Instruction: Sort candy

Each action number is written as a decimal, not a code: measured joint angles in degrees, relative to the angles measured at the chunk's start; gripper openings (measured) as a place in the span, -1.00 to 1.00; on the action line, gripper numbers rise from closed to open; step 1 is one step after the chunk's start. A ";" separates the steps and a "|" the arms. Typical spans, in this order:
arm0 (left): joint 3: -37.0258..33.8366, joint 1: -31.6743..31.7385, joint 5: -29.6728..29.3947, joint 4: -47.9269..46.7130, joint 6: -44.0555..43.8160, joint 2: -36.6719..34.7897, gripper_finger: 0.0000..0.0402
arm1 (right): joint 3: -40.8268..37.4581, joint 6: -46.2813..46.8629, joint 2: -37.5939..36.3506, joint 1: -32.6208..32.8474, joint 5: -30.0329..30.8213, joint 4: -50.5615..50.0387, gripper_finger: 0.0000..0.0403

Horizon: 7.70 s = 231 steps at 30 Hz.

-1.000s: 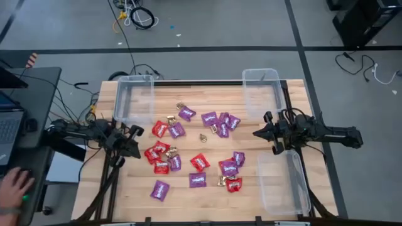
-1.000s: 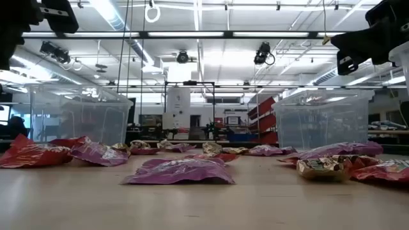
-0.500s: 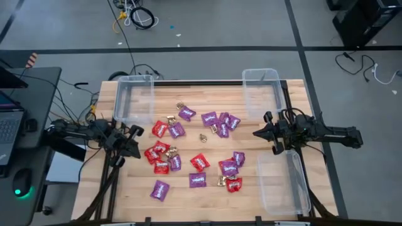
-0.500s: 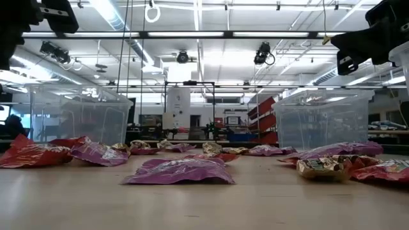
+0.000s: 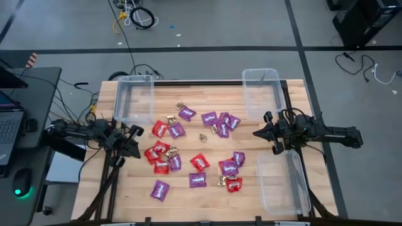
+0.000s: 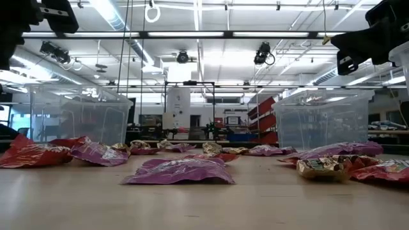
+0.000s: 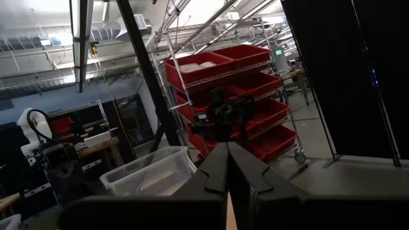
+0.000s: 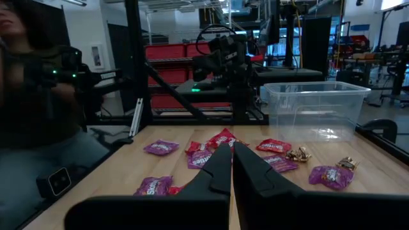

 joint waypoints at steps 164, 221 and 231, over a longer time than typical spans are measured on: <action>35.84 8.74 -59.78 -39.33 -8.56 28.71 -0.96 | 89.76 -20.91 90.48 -7.10 31.45 -20.54 -1.00; 28.02 23.54 -35.40 -22.59 -7.63 35.41 -0.96 | 95.62 -19.50 115.07 -10.54 19.58 -29.94 -1.00; 27.47 23.54 -35.42 -20.83 -6.83 35.46 -0.96 | 95.62 -18.91 115.05 -10.36 19.44 -30.29 -1.00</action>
